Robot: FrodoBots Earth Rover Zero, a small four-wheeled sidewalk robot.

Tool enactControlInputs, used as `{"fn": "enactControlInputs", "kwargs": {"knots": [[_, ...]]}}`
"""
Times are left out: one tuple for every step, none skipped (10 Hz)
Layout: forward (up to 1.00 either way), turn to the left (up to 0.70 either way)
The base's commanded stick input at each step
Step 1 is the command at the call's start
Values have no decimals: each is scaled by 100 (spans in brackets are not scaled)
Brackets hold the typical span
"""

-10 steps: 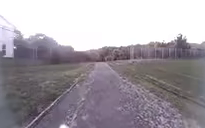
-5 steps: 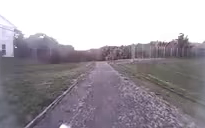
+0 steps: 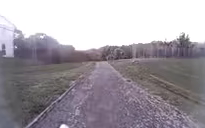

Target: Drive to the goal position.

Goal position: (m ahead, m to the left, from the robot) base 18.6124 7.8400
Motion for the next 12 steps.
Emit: {"fn": "enactControlInputs", "kwargs": {"knots": [[50, 0], [50, 0], [50, 0], [50, 0], [50, 0], [50, 0], [50, 0], [50, 0], [50, 0], [50, 0], [50, 0], [50, 0]]}}
